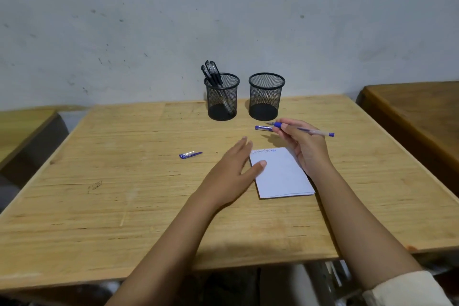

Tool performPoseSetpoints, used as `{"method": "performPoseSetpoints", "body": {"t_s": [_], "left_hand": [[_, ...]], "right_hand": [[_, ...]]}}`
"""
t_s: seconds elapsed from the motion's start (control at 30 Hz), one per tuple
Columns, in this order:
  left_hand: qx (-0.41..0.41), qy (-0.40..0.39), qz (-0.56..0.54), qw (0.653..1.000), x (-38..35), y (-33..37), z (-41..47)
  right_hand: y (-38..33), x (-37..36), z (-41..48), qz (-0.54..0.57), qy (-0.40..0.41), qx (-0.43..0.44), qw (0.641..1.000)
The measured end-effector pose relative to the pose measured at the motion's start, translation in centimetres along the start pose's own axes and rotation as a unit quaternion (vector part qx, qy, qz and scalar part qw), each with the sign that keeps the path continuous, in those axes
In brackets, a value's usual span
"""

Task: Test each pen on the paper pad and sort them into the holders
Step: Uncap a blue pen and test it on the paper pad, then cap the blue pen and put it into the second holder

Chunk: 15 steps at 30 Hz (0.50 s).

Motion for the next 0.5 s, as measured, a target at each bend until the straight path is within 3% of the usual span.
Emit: {"method": "performPoseSetpoints", "body": {"t_s": [0.13, 0.2, 0.37, 0.5], "left_hand": [[0.01, 0.153, 0.005, 0.988, 4.1, -1.3, -0.2], [0.037, 0.191, 0.058, 0.979, 6.0, -2.7, -0.6], [0.086, 0.186, 0.139, 0.969, 7.5, -5.8, -1.6], [0.068, 0.194, 0.115, 0.972, 7.2, -6.0, -1.3]], "right_hand": [[-0.2, 0.0, -0.3, -0.005, -0.004, -0.004, 1.0], [-0.3, -0.1, -0.4, -0.002, -0.008, -0.006, 1.0], [-0.5, -0.2, -0.6, -0.007, 0.026, -0.018, 0.999], [-1.6, -0.3, -0.6, -0.023, 0.035, -0.011, 0.999]]}}
Point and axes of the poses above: each hand's wrist, its own z-axis towards the middle knuckle, its own x-axis out of the back of the hand, y = z × x, the point moved 1 cm from there along z, towards the middle knuckle, and after that the axes turned 10 degrees about -z, right-handed, at the moved point
